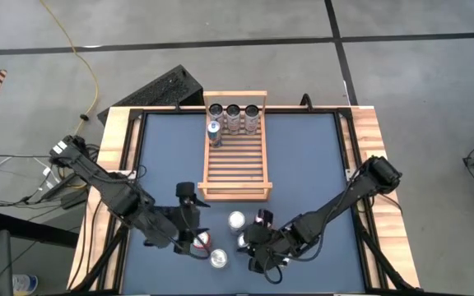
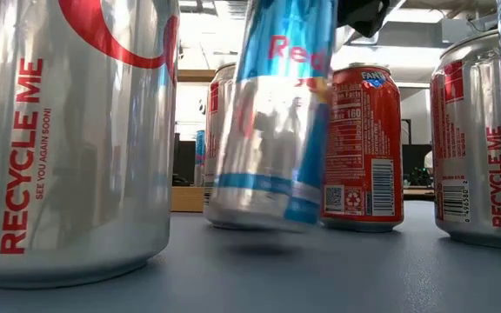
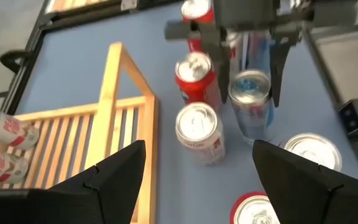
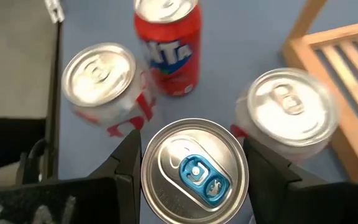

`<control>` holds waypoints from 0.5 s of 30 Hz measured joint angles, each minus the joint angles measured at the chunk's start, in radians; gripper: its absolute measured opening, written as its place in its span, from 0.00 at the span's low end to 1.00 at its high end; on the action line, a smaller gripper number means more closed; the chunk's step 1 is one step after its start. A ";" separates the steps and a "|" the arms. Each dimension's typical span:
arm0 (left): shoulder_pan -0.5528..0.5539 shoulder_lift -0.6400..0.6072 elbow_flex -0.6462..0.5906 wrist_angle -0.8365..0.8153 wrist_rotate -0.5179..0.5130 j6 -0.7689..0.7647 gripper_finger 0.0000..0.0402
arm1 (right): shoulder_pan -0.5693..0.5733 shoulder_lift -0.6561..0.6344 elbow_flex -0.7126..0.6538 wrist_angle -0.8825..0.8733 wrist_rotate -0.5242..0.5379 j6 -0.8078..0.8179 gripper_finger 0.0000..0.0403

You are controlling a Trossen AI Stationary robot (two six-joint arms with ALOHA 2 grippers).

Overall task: Place canned beverage on shelf
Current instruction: Put the left blue soda can on the shelf aligned with the other blue soda can

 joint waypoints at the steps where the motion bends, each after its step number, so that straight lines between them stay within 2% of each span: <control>1: 0.000 0.016 0.000 0.001 -0.005 -0.006 0.71 | 0.001 0.000 0.000 0.001 0.010 0.009 0.45; 6: -0.008 0.062 -0.001 0.000 -0.014 0.000 0.71 | -0.001 0.000 0.000 -0.033 0.016 0.069 0.45; 15: -0.034 0.049 -0.001 0.012 -0.112 -0.040 0.71 | 0.001 0.000 0.073 -0.165 0.035 0.137 0.45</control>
